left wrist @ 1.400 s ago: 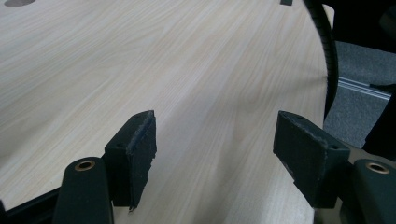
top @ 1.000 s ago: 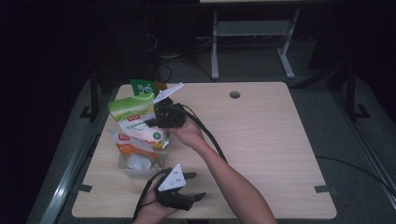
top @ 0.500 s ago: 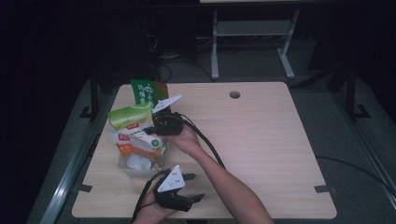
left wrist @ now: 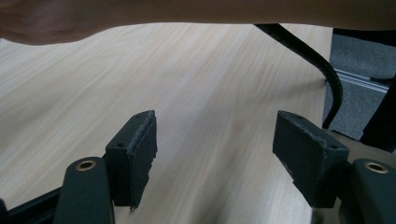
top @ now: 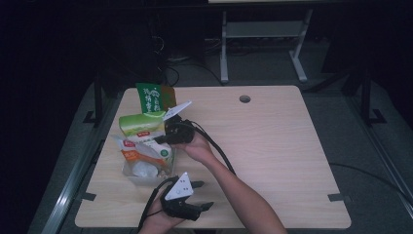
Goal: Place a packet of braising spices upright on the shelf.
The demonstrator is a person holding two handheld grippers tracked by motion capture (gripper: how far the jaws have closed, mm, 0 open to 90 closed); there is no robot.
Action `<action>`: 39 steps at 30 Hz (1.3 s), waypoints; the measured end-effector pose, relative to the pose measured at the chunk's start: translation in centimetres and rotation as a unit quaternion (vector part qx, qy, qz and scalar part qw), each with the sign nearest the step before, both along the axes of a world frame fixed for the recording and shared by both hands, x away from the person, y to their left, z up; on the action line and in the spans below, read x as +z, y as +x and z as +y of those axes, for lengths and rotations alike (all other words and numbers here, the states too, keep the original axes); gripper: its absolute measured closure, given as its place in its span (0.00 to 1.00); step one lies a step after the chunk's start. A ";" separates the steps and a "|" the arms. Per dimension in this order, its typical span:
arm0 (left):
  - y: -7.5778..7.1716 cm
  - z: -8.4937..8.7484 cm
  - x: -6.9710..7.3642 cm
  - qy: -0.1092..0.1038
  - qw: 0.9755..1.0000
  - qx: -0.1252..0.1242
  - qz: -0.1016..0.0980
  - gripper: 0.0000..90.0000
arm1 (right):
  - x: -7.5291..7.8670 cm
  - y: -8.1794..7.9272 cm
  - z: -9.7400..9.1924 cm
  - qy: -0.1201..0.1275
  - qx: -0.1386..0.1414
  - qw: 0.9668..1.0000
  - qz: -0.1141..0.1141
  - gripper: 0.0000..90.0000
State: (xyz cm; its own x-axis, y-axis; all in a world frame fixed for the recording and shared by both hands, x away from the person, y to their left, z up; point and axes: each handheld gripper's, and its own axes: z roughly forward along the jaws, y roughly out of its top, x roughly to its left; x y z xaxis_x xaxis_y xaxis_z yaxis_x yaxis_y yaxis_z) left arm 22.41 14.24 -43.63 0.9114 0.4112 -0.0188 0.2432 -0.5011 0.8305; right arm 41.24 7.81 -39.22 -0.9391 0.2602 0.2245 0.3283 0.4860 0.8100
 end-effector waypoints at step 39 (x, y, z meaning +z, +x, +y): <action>1.8 0.5 -0.2 0.000 0.999 0.033 0.016 0.28 | 2.3 -0.3 -8.7 -0.002 -0.045 0.999 0.008 0.50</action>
State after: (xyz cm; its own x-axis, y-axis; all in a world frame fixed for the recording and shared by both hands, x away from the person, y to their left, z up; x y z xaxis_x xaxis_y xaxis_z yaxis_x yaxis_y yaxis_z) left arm 24.20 14.70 -43.80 0.8813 0.4702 -0.0465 0.3014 -0.4837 0.8217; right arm 40.94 -0.93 -36.91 -0.9081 0.3443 0.2383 0.3839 0.4572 0.8023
